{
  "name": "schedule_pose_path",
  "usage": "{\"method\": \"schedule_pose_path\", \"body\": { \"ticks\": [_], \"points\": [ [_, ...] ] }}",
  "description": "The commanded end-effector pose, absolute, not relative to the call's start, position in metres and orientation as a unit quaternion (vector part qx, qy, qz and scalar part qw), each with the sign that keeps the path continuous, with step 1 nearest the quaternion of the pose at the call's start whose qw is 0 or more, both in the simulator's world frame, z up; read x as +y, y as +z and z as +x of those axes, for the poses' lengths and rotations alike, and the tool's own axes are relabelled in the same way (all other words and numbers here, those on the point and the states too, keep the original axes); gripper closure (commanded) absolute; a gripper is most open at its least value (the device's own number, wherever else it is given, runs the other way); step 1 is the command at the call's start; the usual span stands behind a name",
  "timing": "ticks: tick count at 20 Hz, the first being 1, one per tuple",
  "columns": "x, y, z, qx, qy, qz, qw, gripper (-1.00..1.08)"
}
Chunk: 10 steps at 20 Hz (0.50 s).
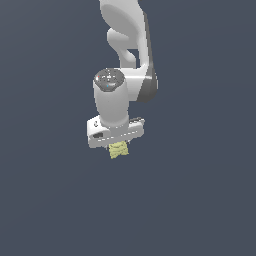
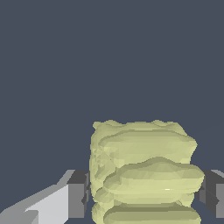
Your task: Pick up the object and move it to a goal position.
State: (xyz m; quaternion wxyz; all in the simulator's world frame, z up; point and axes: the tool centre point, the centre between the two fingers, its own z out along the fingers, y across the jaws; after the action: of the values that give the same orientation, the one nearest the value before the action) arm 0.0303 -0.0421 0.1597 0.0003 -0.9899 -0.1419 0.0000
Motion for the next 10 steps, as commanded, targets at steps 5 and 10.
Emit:
{"method": "schedule_pose_path", "body": {
  "ticks": [5,10],
  "points": [
    [-0.096,0.223,0.019,-0.142,0.0,-0.99,0.001,1.08],
    [-0.136,0.269,0.012,-0.142,0.0,-0.99,0.001,1.08]
  ]
}}
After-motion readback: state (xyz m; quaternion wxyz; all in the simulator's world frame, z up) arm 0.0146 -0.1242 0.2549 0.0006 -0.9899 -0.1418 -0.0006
